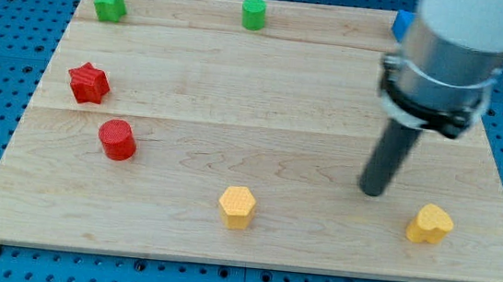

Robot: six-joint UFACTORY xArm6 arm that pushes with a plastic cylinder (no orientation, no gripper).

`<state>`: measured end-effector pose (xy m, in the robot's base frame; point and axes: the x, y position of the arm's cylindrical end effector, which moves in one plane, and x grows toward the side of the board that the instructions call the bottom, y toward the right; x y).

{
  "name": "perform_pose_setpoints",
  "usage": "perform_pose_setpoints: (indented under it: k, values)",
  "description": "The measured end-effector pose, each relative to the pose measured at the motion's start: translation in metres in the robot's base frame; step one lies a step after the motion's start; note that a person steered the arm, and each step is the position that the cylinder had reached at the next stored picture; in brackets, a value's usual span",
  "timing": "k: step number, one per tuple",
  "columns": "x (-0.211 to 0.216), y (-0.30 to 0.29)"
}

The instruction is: Place your arm to the top right side of the red circle

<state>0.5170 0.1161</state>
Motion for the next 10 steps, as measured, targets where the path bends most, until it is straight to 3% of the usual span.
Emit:
perform_pose_setpoints:
  k: [2,3,4,6,10]
  values:
    - [-0.017,-0.118]
    - [-0.043,-0.145]
    - [-0.043,-0.145]
    - [-0.072,-0.22]
    - [-0.071,-0.26]
